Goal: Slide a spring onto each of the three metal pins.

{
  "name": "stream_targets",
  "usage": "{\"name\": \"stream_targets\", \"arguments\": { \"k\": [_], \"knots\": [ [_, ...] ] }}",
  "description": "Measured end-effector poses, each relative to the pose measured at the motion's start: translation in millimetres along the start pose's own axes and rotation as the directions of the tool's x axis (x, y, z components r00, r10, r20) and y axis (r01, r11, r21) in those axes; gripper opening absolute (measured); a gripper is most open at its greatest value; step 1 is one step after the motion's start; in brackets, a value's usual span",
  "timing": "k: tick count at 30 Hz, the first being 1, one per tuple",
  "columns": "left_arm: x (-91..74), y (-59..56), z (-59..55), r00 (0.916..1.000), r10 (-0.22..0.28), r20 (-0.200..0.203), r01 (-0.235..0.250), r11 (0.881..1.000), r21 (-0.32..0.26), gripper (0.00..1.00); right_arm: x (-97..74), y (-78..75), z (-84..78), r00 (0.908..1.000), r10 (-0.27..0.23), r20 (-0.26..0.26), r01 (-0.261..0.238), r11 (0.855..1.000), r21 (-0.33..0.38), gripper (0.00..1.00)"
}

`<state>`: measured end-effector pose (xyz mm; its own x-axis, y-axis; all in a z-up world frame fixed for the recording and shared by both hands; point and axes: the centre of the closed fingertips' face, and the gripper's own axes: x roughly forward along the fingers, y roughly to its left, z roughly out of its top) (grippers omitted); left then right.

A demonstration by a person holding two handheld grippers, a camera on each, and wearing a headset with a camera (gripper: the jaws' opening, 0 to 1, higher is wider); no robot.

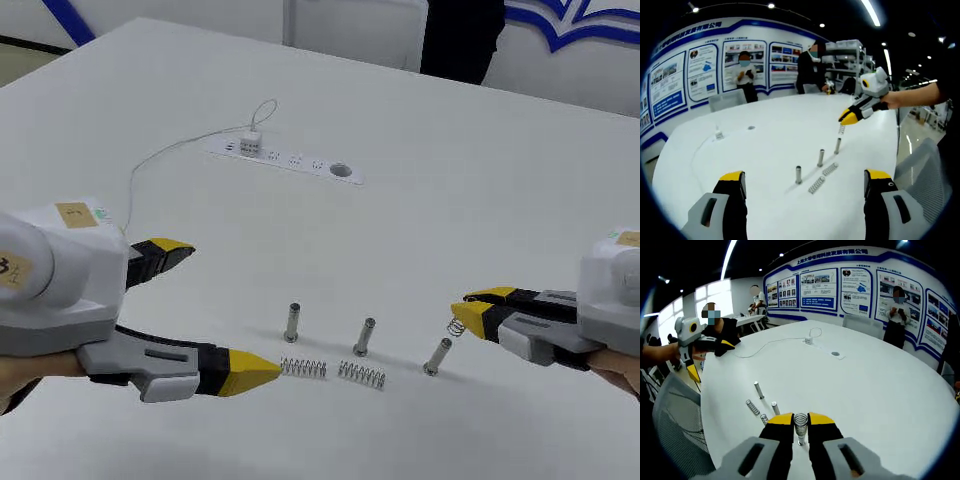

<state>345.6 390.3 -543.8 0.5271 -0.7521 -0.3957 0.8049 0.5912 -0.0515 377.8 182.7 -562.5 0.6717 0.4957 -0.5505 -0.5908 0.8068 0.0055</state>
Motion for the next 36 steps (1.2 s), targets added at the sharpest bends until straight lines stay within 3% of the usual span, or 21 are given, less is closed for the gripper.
{"name": "stream_targets", "arguments": {
  "k": [4,12,22,36],
  "knots": [
    [-1.0,1.5,-5.1,0.9998,0.002,-0.019,-0.002,1.000,0.003,1.00,4.4,-4.7,-8.1,0.9997,-0.020,-0.016,0.021,1.000,0.007,0.10],
    [-2.6,4.4,-10.7,0.9996,0.010,-0.028,-0.010,1.000,-0.015,1.00,10.1,-1.8,-14.5,0.9995,-0.011,-0.028,0.012,1.000,0.027,0.11],
    [0.7,-0.2,-9.6,0.9997,-0.007,-0.023,0.007,1.000,-0.021,1.00,14.9,1.1,-20.0,0.9990,-0.003,-0.044,0.004,1.000,0.028,0.11],
    [1.6,-5.5,-11.3,0.9995,-0.019,-0.026,0.018,1.000,-0.020,1.00,31.7,1.2,-42.3,0.9950,-0.011,-0.099,0.015,0.999,0.038,0.11]
  ]
}}
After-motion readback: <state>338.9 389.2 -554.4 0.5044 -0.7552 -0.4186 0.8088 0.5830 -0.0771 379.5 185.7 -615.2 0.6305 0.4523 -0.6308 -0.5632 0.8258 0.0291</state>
